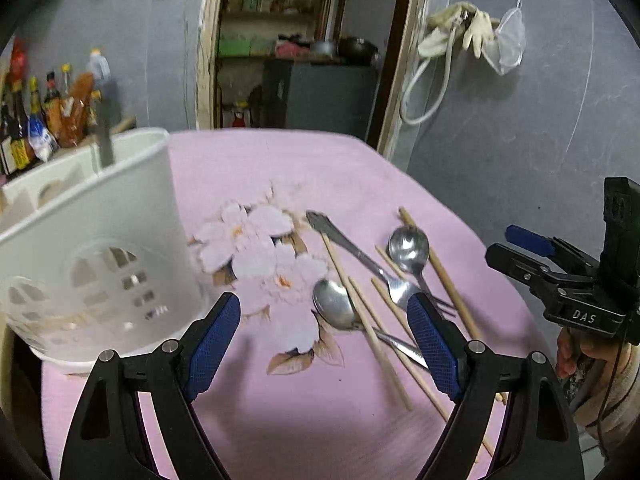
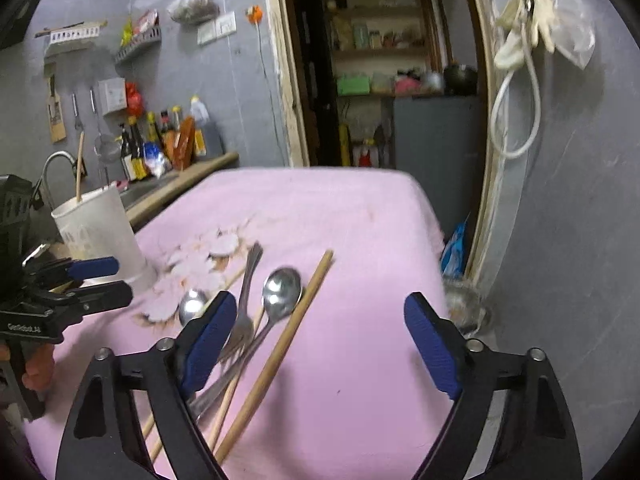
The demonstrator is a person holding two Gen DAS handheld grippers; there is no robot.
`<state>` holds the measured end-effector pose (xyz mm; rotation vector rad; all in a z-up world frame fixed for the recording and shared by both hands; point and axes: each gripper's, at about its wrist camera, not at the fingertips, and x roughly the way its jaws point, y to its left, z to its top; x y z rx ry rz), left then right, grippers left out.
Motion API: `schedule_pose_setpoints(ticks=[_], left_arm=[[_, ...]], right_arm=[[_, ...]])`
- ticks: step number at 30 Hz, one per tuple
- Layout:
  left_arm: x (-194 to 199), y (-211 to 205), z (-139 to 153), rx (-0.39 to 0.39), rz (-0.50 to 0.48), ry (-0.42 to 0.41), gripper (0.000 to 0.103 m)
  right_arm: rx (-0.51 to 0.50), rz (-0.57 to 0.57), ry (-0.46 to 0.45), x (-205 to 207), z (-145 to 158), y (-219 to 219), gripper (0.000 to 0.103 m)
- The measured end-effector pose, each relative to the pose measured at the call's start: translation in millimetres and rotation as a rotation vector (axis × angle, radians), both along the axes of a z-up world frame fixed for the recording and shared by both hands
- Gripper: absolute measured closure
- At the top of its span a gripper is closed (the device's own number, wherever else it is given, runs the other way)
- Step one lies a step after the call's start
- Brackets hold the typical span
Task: Organize utensils
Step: 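Return both tools to the utensils and close each on another chopstick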
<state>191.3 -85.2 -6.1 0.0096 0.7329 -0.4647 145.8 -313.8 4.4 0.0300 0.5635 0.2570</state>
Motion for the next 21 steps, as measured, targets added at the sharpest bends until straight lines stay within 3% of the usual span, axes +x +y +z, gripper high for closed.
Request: schedule_pose_setpoints(ticks=[6,11,19,21], left_arm=[[21.9,-1.7,-14.5,-0.009,-0.012,0.118,0.048],[42.8,-1.1,-24.3,-0.016,0.001,0.197,0.064],[58.6,-1.8,-24.9,-0.021,0.003,0.215,0.076],[58.4,-4.7,-26.9,-0.020,-0.005,0.218,0.080]], right_arm=[[0.009,0.031,0.112,13.5,-14.1,4.5,0.055],[0.005,0.060,0.179,23.5,-20.9,10.5,0.066],[0.002,0.065,0.236,33.4,-24.4,11.4,0.073],[-0.002,0.063,0.247,37.4,-24.1,12.6,0.080]])
